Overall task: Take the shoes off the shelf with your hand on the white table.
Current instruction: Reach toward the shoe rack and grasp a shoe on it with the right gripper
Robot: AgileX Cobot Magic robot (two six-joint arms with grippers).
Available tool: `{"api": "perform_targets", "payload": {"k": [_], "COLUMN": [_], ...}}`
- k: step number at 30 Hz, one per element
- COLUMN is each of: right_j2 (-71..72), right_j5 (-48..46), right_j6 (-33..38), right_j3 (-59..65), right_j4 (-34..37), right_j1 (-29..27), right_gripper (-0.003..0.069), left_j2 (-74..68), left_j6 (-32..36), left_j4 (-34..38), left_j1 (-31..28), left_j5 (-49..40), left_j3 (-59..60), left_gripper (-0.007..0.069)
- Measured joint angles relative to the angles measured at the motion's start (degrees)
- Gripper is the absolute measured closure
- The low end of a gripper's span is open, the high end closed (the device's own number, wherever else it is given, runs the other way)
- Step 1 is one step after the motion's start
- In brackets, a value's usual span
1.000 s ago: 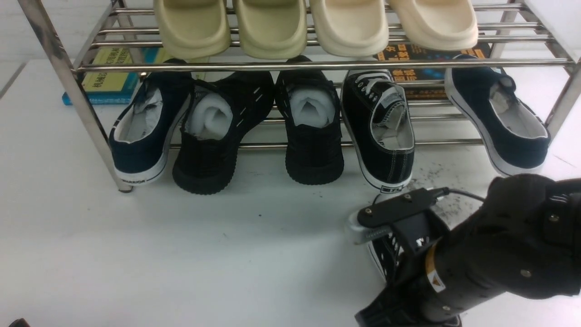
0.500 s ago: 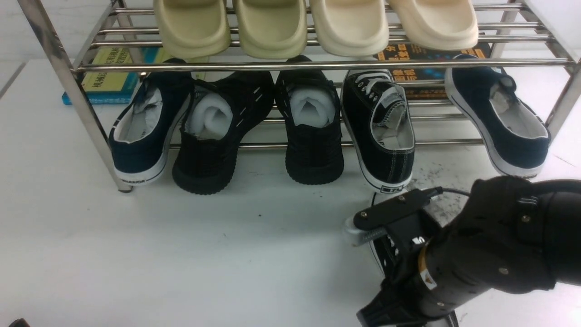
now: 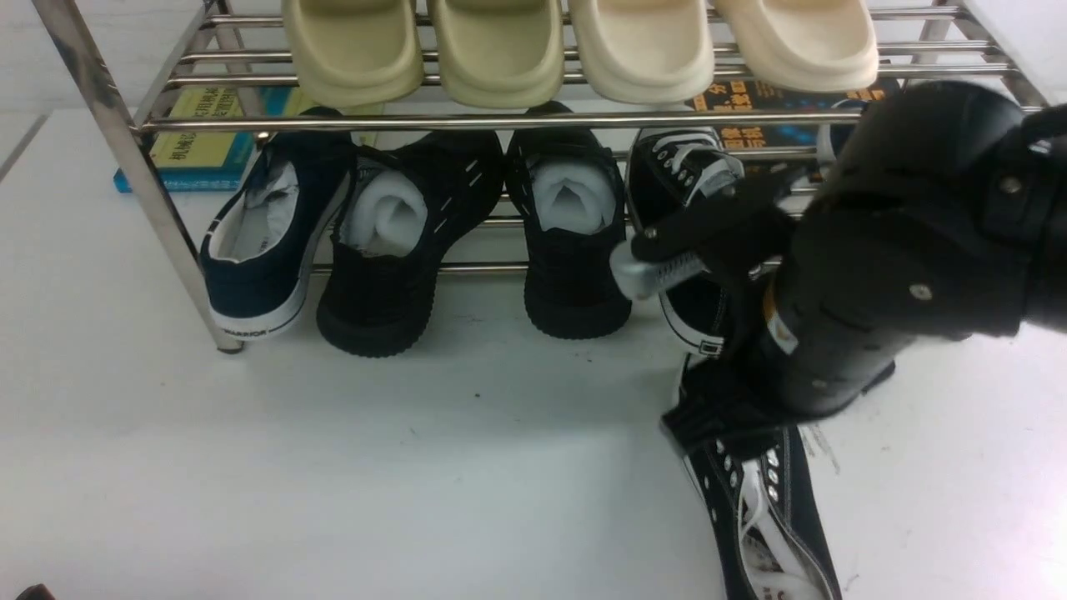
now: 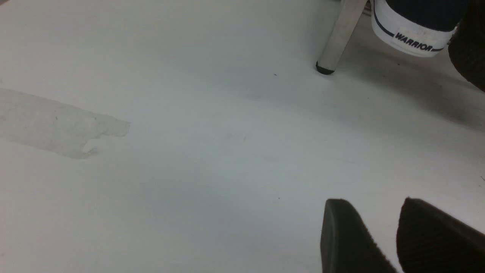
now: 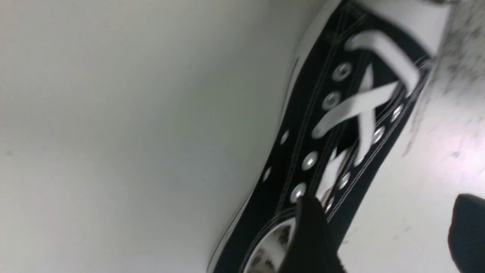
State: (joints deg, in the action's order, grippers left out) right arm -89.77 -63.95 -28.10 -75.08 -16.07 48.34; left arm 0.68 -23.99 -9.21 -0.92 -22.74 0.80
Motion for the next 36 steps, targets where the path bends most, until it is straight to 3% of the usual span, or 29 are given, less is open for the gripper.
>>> {"api": "perform_targets", "payload": {"k": [5,11,17,28,32,36], "right_j2": [-0.1,-1.7,-5.0,-12.3,-14.4,-14.7], "right_j5": [6.3,17.7,23.7,32.7,33.2,33.1], "right_j6": [-3.5,-4.9,-5.0,-5.3,-6.3,-7.6], "right_j3": [-1.8,-1.8,-2.0,-2.4,-2.4,-2.4], "right_j4": [-3.5,-0.7,-0.3,-6.6,-9.0,-10.3], "right_j1": [-4.3,-10.7,-12.2,-12.2,-12.2,-12.3], "right_gripper": [0.0183,0.018,0.018,0.0185,0.0256,0.0433], "left_j2": [0.0,0.0,0.0,0.0,0.0,0.0], "left_j6": [0.0,0.0,0.0,0.0,0.0,0.0], "left_j4": [0.0,0.0,0.0,0.0,0.0,0.0], "left_j1": [0.0,0.0,0.0,0.0,0.0,0.0], "left_j5": [0.0,0.0,0.0,0.0,0.0,0.0], "left_j3": [0.0,0.0,0.0,0.0,0.0,0.0], "left_gripper": [0.0382,0.0382,0.0382,0.0382,0.0382,0.0382]}}
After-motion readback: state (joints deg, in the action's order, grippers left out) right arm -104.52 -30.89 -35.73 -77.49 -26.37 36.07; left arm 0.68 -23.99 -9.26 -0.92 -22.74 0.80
